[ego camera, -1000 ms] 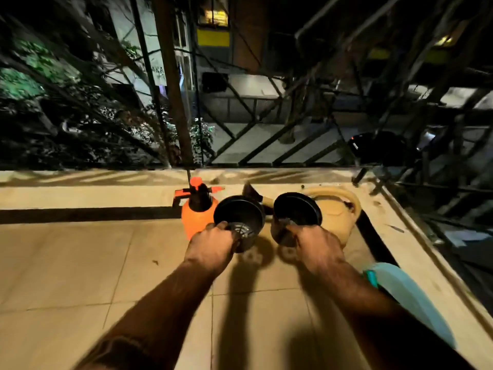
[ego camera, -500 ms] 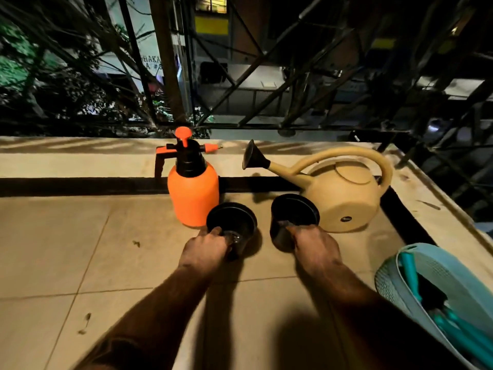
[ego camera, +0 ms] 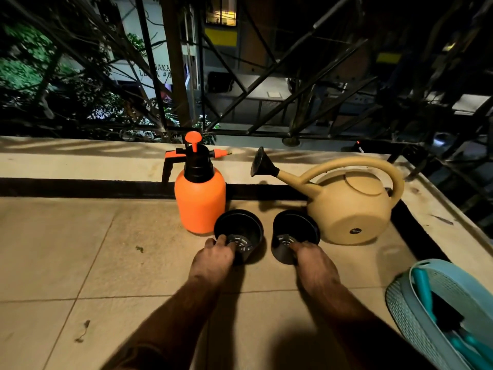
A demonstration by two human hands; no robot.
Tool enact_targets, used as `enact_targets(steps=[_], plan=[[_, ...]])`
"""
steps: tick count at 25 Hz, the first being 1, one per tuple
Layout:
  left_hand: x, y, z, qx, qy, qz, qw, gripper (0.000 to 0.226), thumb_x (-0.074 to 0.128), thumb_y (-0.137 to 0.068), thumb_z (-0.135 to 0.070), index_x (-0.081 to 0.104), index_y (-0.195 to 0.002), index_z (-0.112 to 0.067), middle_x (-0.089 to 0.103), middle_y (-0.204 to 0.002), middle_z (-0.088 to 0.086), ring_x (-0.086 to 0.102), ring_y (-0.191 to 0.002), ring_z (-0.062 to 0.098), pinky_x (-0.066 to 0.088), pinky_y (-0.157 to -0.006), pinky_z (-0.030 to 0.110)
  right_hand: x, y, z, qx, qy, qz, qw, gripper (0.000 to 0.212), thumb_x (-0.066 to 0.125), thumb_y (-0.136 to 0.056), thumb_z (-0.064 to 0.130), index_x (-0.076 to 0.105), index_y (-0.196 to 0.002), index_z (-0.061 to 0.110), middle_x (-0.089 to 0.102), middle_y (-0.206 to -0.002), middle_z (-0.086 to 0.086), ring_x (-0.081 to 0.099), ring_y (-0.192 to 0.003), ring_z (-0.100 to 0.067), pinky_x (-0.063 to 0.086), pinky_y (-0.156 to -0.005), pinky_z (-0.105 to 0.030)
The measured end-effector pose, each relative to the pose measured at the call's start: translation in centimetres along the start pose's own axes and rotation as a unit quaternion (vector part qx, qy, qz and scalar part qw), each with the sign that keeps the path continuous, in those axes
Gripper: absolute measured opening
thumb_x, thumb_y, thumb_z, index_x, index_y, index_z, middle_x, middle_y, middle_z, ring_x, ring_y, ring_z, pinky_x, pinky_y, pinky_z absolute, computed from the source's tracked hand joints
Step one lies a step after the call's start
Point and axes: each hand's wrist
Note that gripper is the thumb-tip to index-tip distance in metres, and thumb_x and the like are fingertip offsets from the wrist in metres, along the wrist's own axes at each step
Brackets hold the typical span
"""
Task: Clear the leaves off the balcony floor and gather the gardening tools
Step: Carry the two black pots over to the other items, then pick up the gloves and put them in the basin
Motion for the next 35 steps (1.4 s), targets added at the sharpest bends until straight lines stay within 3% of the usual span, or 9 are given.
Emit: enact_targets(steps=[3, 6, 9, 12, 16, 23, 26, 31, 35], plan=[[-0.3, 0.3, 0.7, 0.004, 0.021, -0.032, 0.999, 0.062, 0.045, -0.101, -0.007, 0.020, -0.157, -0.020, 0.023, -0.159, 0.009, 0.044, -0.132, 0.032, 0.053, -0.095, 0.043, -0.2, 0.5, 0.1, -0.027, 0.034, -0.035, 0.998, 0.066, 0.055, -0.098, 0.014, 0.026, -0.157, 0.028, 0.032, -0.161, -0.001, 0.021, -0.152, -0.023, 0.031, -0.118, -0.043], [-0.8, 1.5, 1.9, 0.025, -0.010, -0.094, 0.995, 0.080, 0.057, -0.098, -0.025, 0.005, -0.159, -0.024, 0.007, -0.166, 0.001, 0.042, -0.126, 0.028, 0.055, -0.090, 0.040, -0.7, 1.9, -0.2, -0.037, 0.063, -0.058, 0.996, 0.075, 0.052, -0.099, 0.024, 0.010, -0.161, 0.023, 0.014, -0.168, 0.003, 0.004, -0.156, -0.020, 0.019, -0.124, -0.045], [-2.1, 3.0, 2.8, 0.031, -0.012, -0.119, 0.992, 0.086, 0.053, -0.094, -0.051, 0.002, -0.159, -0.028, 0.000, -0.167, -0.002, 0.032, -0.136, 0.026, 0.042, -0.106, 0.042, -1.5, 3.3, 0.0, -0.054, 0.056, -0.082, 0.994, 0.072, 0.049, -0.099, 0.025, 0.013, -0.160, 0.023, 0.018, -0.167, 0.002, 0.008, -0.155, -0.017, 0.019, -0.124, -0.040], [-3.9, 4.3, 3.2, 0.037, 0.002, -0.159, 0.987, 0.081, 0.042, -0.093, -0.059, 0.005, -0.159, -0.029, 0.004, -0.168, -0.003, 0.016, -0.150, 0.025, 0.025, -0.118, 0.043, -3.5, 4.2, 1.0, -0.066, 0.010, -0.097, 0.993, 0.064, 0.045, -0.102, 0.031, 0.018, -0.159, 0.023, 0.024, -0.165, 0.001, 0.016, -0.153, -0.015, 0.021, -0.122, -0.033], [-9.3, 6.1, 4.8, 0.036, 0.061, -0.193, 0.979, 0.091, 0.034, -0.084, -0.068, 0.007, -0.160, -0.027, 0.012, -0.167, -0.001, 0.014, -0.152, 0.024, 0.020, -0.123, 0.042, -9.0, 6.0, 3.3, -0.094, -0.067, -0.123, 0.986, 0.067, 0.054, -0.097, 0.045, 0.030, -0.155, 0.021, 0.039, -0.158, -0.001, 0.033, -0.146, -0.017, 0.033, -0.117, -0.034], [-26.9, 13.8, 6.5, 0.037, 0.220, -0.243, 0.944, 0.099, 0.071, -0.082, -0.046, 0.014, -0.159, -0.022, 0.035, -0.157, 0.002, 0.033, -0.141, 0.016, 0.021, -0.113, 0.021, -26.4, 12.1, 9.6, -0.126, -0.182, -0.145, 0.964, 0.089, 0.069, -0.085, 0.055, 0.024, -0.156, 0.024, 0.034, -0.158, 0.000, 0.036, -0.142, -0.020, 0.034, -0.113, -0.036], [-34.6, 17.6, 7.9, 0.018, 0.218, -0.247, 0.944, 0.097, 0.070, -0.082, -0.047, 0.014, -0.159, -0.026, 0.035, -0.157, 0.001, 0.035, -0.142, 0.018, 0.028, -0.115, 0.029, -34.3, 15.2, 12.5, -0.156, -0.187, -0.137, 0.960, 0.092, 0.070, -0.082, 0.058, 0.026, -0.156, 0.024, 0.035, -0.158, -0.001, 0.036, -0.142, -0.020, 0.034, -0.114, -0.037], [-50.2, 26.1, 11.8, -0.016, 0.186, -0.232, 0.955, 0.093, 0.062, -0.085, -0.058, 0.011, -0.159, -0.036, 0.029, -0.161, -0.007, 0.032, -0.144, 0.014, 0.030, -0.115, 0.030, -49.4, 21.9, 18.0, -0.216, -0.206, -0.120, 0.947, 0.089, 0.071, -0.077, 0.060, 0.035, -0.152, 0.027, 0.040, -0.152, 0.005, 0.041, -0.138, -0.015, 0.037, -0.112, -0.032], [-62.5, 32.9, 15.9, -0.025, 0.155, -0.251, 0.955, 0.090, 0.054, -0.081, -0.065, 0.020, -0.158, -0.033, 0.033, -0.159, -0.006, 0.035, -0.142, 0.015, 0.027, -0.114, 0.024, -61.0, 26.7, 23.3, -0.286, -0.181, -0.122, 0.933, 0.083, 0.071, -0.081, 0.057, 0.037, -0.151, 0.028, 0.042, -0.151, 0.007, 0.041, -0.138, -0.013, 0.036, -0.111, -0.030]])
Point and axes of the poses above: each hand's wrist, its own y-axis away from the middle knuckle, its own x-axis out of the palm, z = x × y
